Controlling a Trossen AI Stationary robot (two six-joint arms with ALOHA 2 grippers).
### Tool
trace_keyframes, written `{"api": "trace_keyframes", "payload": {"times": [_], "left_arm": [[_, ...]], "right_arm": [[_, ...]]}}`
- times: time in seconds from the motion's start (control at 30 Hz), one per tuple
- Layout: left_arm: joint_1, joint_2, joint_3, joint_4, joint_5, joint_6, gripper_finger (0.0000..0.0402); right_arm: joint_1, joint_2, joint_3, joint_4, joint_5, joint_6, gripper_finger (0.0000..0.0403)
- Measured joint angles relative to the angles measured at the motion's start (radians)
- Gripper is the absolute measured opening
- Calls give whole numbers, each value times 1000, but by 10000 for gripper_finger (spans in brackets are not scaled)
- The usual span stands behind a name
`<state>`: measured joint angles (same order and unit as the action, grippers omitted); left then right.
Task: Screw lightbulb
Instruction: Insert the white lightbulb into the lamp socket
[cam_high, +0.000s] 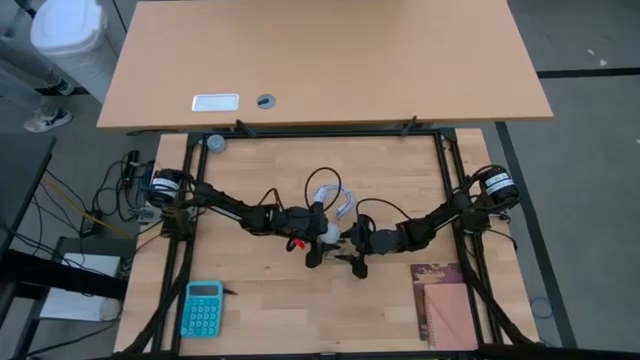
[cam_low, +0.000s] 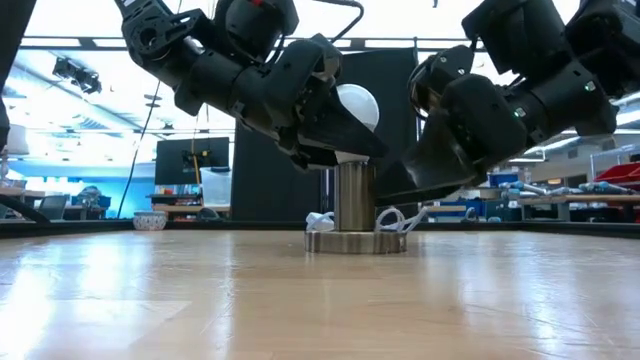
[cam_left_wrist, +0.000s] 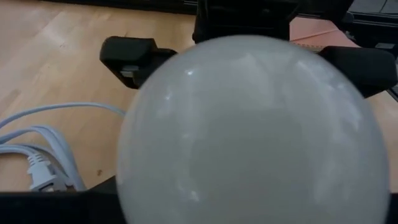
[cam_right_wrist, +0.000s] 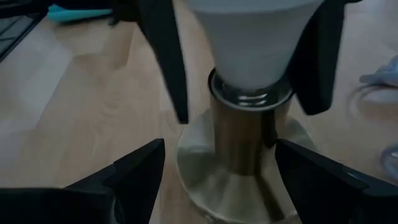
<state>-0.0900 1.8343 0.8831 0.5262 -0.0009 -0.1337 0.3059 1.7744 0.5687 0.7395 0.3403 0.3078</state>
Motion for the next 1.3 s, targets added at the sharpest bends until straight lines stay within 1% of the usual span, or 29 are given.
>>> {"api": "trace_keyframes", "payload": {"times": [0.1, 0.2, 0.27, 0.5, 0.6, 0.87, 0.97, 1.17, 1.3], "left_arm": [[4, 0, 0, -2, 3, 0, 240], [4, 0, 0, -2, 3, 1, 241], [3, 0, 0, -3, 3, 2, 241], [4, 0, 0, -5, 3, 3, 241], [3, 0, 0, -6, 3, 3, 241], [3, 0, 0, -6, 3, 3, 241], [4, 0, 0, -6, 2, 2, 241], [4, 0, 0, -10, 0, 2, 241], [4, -1, 0, -23, -21, 1, 241]], "right_arm": [[6, 0, -11, 17, 5, 5, 307], [8, 8, -37, 95, 7, 6, 307], [8, 8, -46, 117, 7, 13, 307], [8, 8, -53, 117, -11, 30, 307], [8, 9, -53, 154, -13, 16, 307], [5, 9, -51, 183, -12, 0, 307], [-6, 9, -41, 192, -33, -10, 307], [-4, 26, -41, 182, -31, 10, 307], [1, 26, -41, 176, -19, 12, 307]]}}
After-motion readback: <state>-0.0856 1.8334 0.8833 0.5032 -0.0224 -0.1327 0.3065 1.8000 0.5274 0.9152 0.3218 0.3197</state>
